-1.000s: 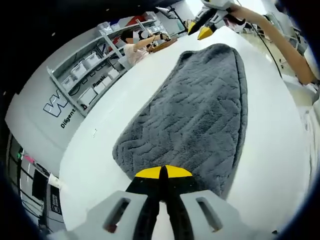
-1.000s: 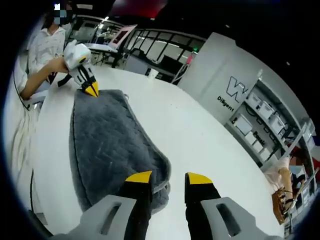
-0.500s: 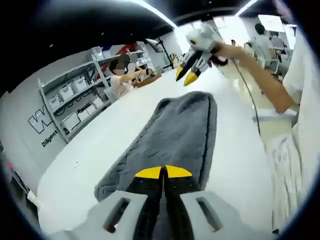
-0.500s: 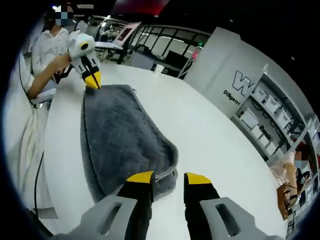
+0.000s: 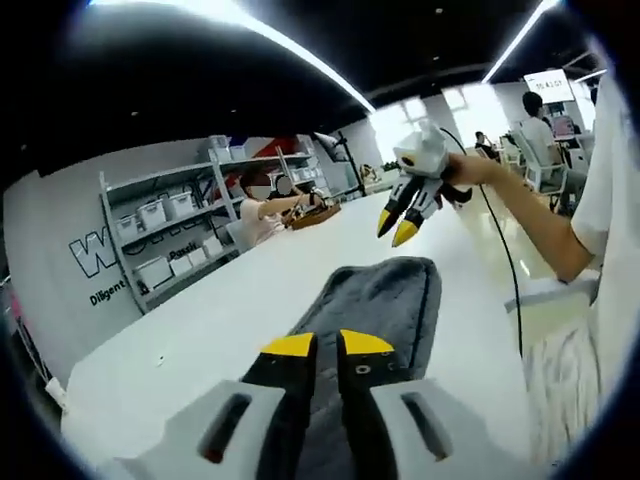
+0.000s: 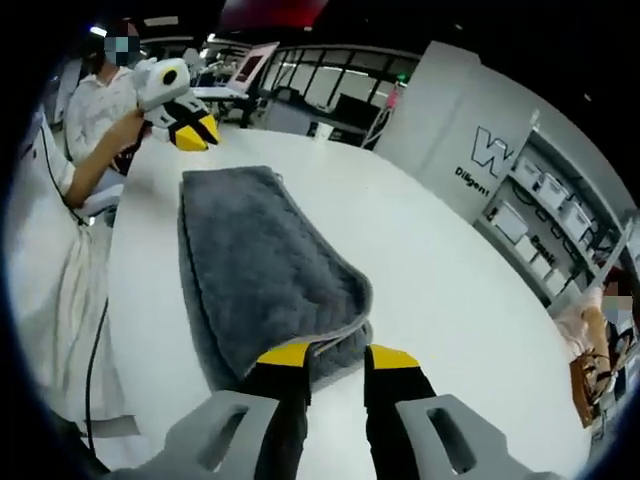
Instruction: Open the folded towel by lifting each exposed corner and separating the folded layers until the towel lies flat within the target outline without major curled edges
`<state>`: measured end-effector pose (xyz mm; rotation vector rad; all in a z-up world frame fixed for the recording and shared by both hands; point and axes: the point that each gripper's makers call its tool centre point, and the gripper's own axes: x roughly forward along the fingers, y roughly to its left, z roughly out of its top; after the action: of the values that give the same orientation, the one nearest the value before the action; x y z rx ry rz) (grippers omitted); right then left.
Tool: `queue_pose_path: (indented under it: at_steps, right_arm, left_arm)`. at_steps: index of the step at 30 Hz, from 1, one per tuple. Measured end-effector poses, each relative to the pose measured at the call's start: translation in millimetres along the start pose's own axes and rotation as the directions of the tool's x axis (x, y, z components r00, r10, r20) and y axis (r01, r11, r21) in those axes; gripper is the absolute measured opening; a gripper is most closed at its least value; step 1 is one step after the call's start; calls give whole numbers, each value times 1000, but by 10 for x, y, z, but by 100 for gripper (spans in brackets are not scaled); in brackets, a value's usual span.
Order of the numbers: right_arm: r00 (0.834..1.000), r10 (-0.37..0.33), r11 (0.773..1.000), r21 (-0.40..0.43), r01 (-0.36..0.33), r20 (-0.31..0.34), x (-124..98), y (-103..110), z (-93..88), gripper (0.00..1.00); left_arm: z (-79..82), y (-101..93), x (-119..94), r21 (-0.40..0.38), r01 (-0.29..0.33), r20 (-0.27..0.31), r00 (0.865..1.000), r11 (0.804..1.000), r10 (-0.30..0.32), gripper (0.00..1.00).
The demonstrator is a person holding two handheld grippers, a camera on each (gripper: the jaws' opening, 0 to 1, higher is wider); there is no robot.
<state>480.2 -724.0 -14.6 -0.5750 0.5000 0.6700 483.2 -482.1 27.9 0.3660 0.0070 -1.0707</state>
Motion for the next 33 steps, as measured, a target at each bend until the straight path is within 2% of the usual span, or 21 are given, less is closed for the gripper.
queue_pose_path:
  at_steps: [1, 2, 3, 6, 8, 10, 13, 17, 22, 25, 26, 30, 33]
  right_arm:
    - [1000, 23, 999, 24, -24, 18, -12, 39, 32, 0]
    - [999, 21, 998, 58, -23, 26, -19, 35, 51, 0]
    - [999, -18, 995, 99, 15, 31, -21, -41, 80, 0]
    - [1000, -19, 997, 76, 17, 19, -14, -42, 75, 2]
    - [1000, 23, 996, 84, -22, -3, 0, 59, 27, 0]
    - [998, 49, 992, 114, -46, -27, 6, 129, -22, 0]
    - [998, 54, 994, 95, -51, -27, 4, 168, -7, 0]
    - [996, 75, 992, 101, -71, -38, -5, 228, -27, 0]
    - [995, 85, 989, 122, -78, -52, -1, 268, -62, 11]
    - [996, 69, 988, 140, -62, -47, 6, 237, -52, 30]
    - [997, 66, 989, 138, -59, -47, 6, 234, -48, 32]
    - [993, 105, 985, 143, -96, -60, 16, 323, -68, 21]
    - [992, 99, 988, 122, -89, -75, 48, 338, -75, 26]
  left_arm:
    - [32, -14, 7, -13, 0, 17, 1000, 1000, 0, 10]
    - [39, -17, 10, -19, 1, 21, 1000, 1000, -1, 11]
    - [51, -19, 17, -20, 0, 29, 1000, 1000, 1, 13]
    - [61, -15, 34, -8, -13, 36, 999, 1000, 14, 15]
    - [65, -27, 41, -10, -18, 38, 999, 1000, 18, 18]
    - [62, -38, 50, -31, -22, 34, 999, 999, 23, 23]
    - [77, -65, 55, -69, -19, 41, 999, 997, 22, 28]
    - [80, -113, 64, -98, -3, 37, 999, 995, 6, 28]
    - [92, -156, 87, -126, 8, 34, 999, 992, -4, 35]
    - [108, -169, 89, -136, 15, 38, 999, 991, -10, 38]
    - [112, -172, 87, -134, 15, 38, 999, 991, -10, 38]
    - [126, -162, 71, -129, 11, 41, 999, 992, -5, 38]
    - [125, -165, 66, -127, 13, 40, 999, 992, -9, 37]
